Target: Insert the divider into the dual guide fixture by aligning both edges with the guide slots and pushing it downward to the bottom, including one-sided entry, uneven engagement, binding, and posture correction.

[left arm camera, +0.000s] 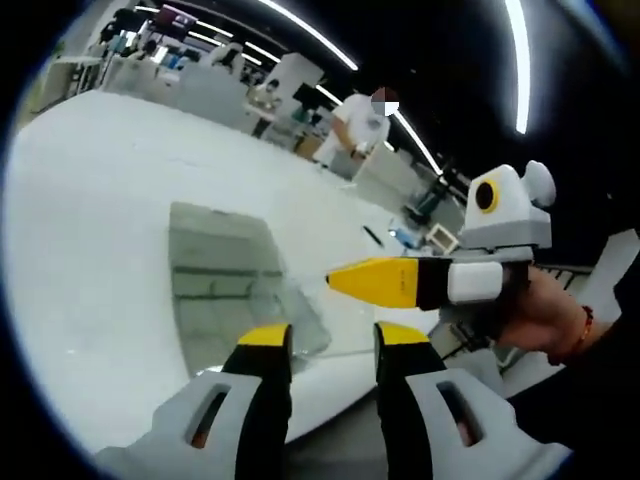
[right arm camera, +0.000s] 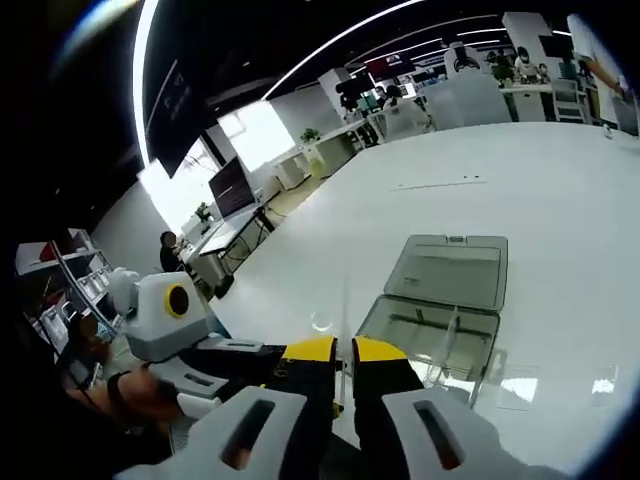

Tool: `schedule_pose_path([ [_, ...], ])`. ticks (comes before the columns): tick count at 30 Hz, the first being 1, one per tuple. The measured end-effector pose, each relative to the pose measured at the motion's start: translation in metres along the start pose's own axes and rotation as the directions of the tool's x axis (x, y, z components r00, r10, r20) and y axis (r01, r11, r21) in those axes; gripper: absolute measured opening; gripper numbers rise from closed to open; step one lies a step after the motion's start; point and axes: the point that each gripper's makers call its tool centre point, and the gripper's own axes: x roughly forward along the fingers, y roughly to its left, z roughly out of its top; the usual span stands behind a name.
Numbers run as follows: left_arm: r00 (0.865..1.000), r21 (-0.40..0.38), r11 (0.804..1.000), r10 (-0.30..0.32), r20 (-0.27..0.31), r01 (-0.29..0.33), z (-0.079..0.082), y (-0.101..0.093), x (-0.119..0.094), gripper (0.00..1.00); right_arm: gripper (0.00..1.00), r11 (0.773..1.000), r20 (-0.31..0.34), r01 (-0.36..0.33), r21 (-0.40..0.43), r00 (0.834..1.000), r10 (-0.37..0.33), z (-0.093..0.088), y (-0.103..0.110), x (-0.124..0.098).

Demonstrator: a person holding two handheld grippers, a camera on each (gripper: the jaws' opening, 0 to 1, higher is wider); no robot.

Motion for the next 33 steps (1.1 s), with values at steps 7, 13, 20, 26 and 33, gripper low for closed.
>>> schedule_pose_path([
  [7, 1.0, 0.031, 0.999, -0.007, -0.024, 0.008, -0.004, 0.003, 0.002, 0.31, 0.0, 0.999, -0.052, 0.034, -0.016, 0.998, -0.034, -0.006, 0.001, 0.004],
  [13, 0.999, 0.009, 0.999, -0.035, -0.018, 0.035, 0.001, 0.004, 0.002, 0.31, 0.0, 0.998, -0.045, 0.049, -0.04, 0.998, -0.05, 0.0, 0.002, 0.004],
  [20, 0.999, 0.014, 0.999, -0.039, -0.017, 0.039, 0.003, 0.006, 0.001, 0.31, 0.0, 0.991, -0.045, 0.056, -0.119, 0.997, -0.062, 0.002, 0.007, 0.009],
  [26, 0.999, 0.015, 0.999, -0.044, -0.006, 0.044, 0.006, 0.007, -0.001, 0.31, 0.0, 0.997, -0.034, 0.069, -0.028, 0.997, -0.07, 0.006, 0.004, 0.009],
  [33, 0.999, 0.042, 0.999, -0.033, -0.011, 0.034, 0.005, 0.013, -0.001, 0.34, 0.0, 0.996, -0.058, 0.088, 0.009, 0.995, -0.087, 0.004, 0.001, 0.011],
])
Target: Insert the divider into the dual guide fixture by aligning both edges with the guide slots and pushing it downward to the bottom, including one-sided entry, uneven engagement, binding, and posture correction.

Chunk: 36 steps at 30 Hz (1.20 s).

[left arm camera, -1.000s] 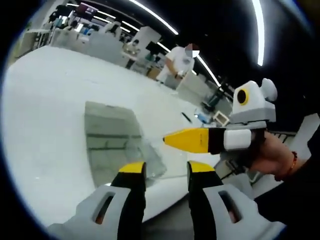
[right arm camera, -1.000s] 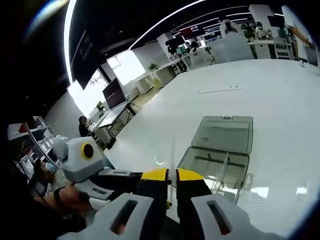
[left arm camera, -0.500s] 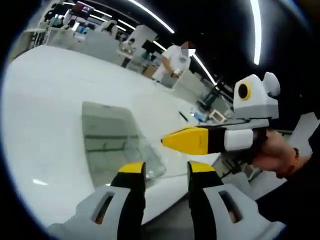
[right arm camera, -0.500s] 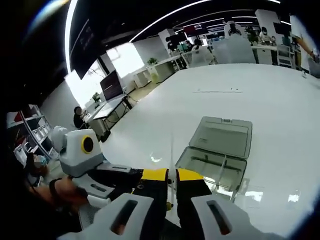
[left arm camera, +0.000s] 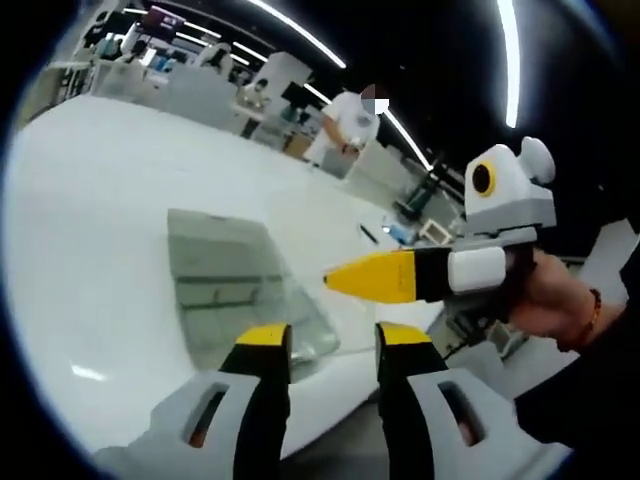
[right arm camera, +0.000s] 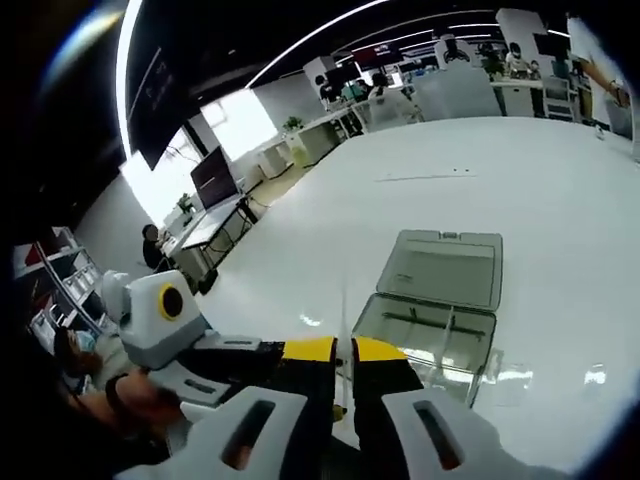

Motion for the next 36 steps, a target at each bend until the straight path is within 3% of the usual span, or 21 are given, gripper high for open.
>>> schedule_pose_path([
  [5, 1.0, 0.037, 0.999, 0.016, -0.007, -0.016, 0.002, 0.008, -0.005, 0.42, 0.0, 0.999, -0.006, 0.009, 0.046, 1.0, -0.009, -0.001, -0.003, 0.002],
  [9, 1.0, 0.052, 0.998, 0.028, -0.006, -0.027, 0.004, 0.014, -0.01, 0.41, 0.0, 0.999, -0.029, 0.033, 0.016, 0.999, -0.033, -0.003, -0.005, 0.006],
  [18, 0.999, 0.066, 0.996, 0.053, -0.008, -0.052, 0.006, 0.034, -0.022, 0.43, 0.0, 0.998, -0.053, 0.048, 0.05, 0.998, -0.046, 0.0, -0.012, 0.012],
  [22, 0.999, 0.059, 0.997, 0.045, -0.014, -0.044, 0.006, 0.037, -0.023, 0.43, 0.0, 0.997, -0.074, 0.062, 0.053, 0.996, -0.058, -0.003, -0.017, 0.015],
  [36, 0.998, 0.157, 0.988, -0.003, -0.068, 0.014, -0.001, 0.035, -0.025, 0.51, 0.0, 0.989, -0.162, 0.097, 0.109, 0.984, -0.078, -0.014, -0.028, 0.023],
])
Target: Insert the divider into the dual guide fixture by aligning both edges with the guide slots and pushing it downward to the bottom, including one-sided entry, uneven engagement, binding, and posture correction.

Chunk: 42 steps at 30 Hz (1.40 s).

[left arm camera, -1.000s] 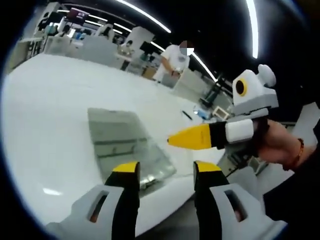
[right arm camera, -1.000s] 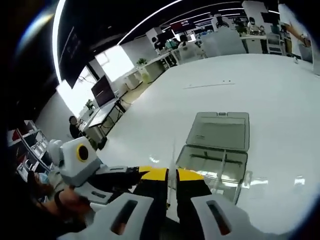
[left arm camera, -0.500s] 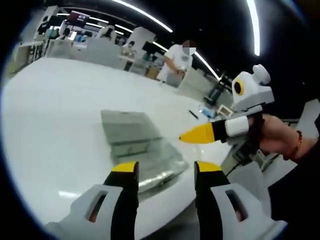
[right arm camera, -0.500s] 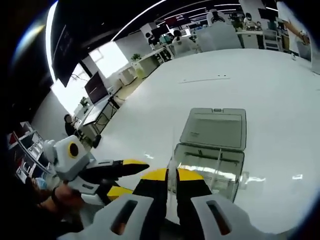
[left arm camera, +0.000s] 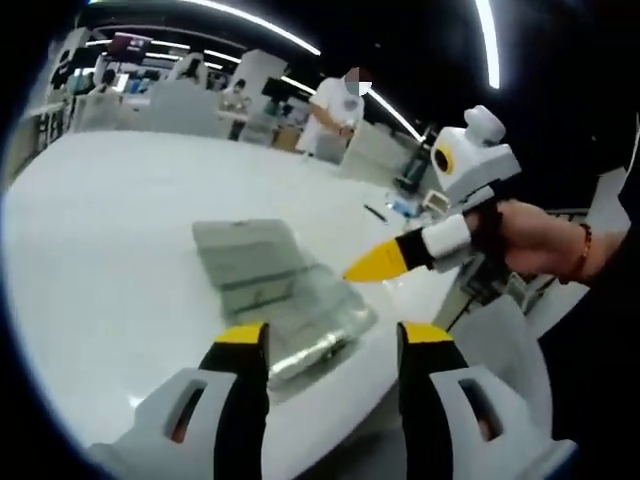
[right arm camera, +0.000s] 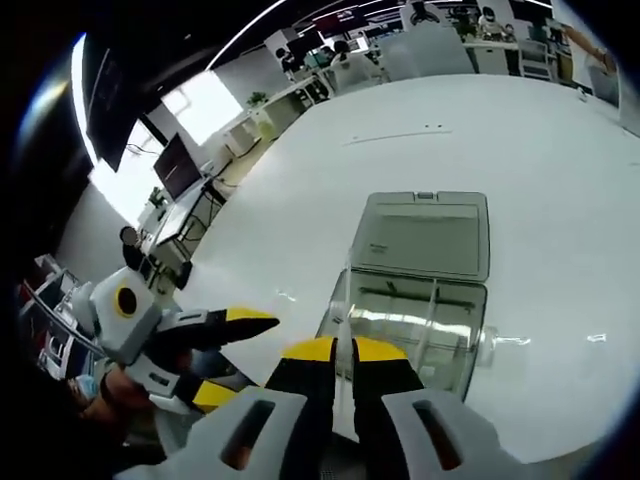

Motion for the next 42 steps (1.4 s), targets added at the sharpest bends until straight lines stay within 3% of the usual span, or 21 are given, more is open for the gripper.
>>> schedule_pose_path([
  [10, 0.999, 0.045, 0.998, -0.04, -0.004, 0.04, 0.004, 0.004, 0.002, 0.54, 0.0, 0.996, -0.051, 0.01, 0.09, 0.999, -0.005, 0.002, -0.009, 0.009],
  [24, 0.999, 0.062, 0.997, -0.049, -0.014, 0.05, 0.003, 0.006, 0.003, 0.59, 0.0, 0.992, -0.077, 0.023, 0.123, 0.997, -0.014, 0.001, -0.014, 0.016],
  [29, 0.999, 0.107, 0.993, -0.037, -0.026, 0.039, 0.001, 0.009, 0.004, 0.6, 0.0, 0.99, -0.088, 0.024, 0.139, 0.996, -0.012, 0.001, -0.016, 0.02],
  [42, 0.998, 0.099, 0.994, -0.035, -0.042, 0.039, -0.002, 0.011, 0.004, 0.67, 0.0, 0.986, -0.115, 0.026, 0.167, 0.993, -0.006, 0.002, -0.019, 0.027],
])
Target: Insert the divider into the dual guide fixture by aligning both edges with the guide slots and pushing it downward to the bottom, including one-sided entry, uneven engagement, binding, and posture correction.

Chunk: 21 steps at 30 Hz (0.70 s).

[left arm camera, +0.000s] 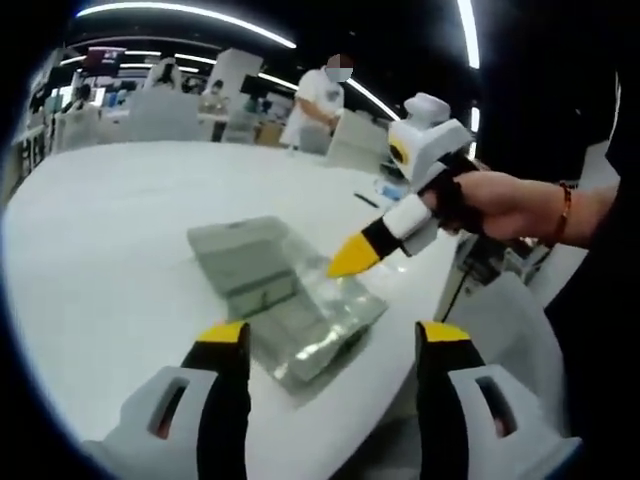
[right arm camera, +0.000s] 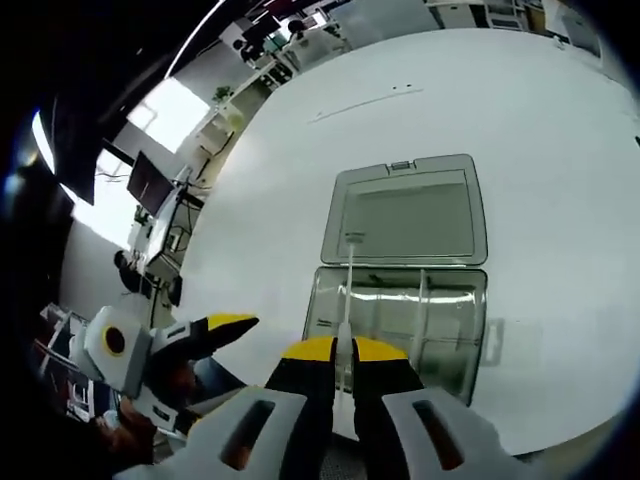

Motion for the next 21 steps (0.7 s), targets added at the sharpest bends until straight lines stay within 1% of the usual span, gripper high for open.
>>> schedule_pose_path([
  [2, 1.0, 0.017, 1.0, 0.003, -0.003, -0.003, -0.001, 0.0, 0.0, 0.7, 0.0, 1.0, -0.008, -0.004, 0.008, 1.0, 0.004, 0.0, 0.0, 0.001],
  [5, 1.0, 0.018, 1.0, -0.011, -0.005, 0.011, 0.0, -0.003, 0.0, 0.72, 0.0, 1.0, -0.02, 0.002, 0.014, 1.0, -0.002, 0.0, -0.002, 0.001],
  [9, 1.0, 0.036, 0.999, -0.024, 0.007, 0.024, 0.003, -0.005, -0.001, 0.76, 0.0, 1.0, -0.036, 0.001, 0.013, 0.999, -0.001, 0.0, -0.002, 0.003],
  [15, 1.0, 0.044, 0.999, -0.022, 0.003, 0.022, 0.004, 0.0, -0.003, 0.77, 0.0, 1.0, -0.068, 0.006, 0.026, 0.998, -0.004, -0.002, -0.002, 0.009],
  [21, 1.0, 0.044, 0.999, -0.009, 0.004, 0.009, 0.003, 0.007, -0.007, 0.78, 0.0, 1.0, -0.089, 0.01, 0.018, 0.996, -0.009, -0.002, -0.001, 0.014],
])
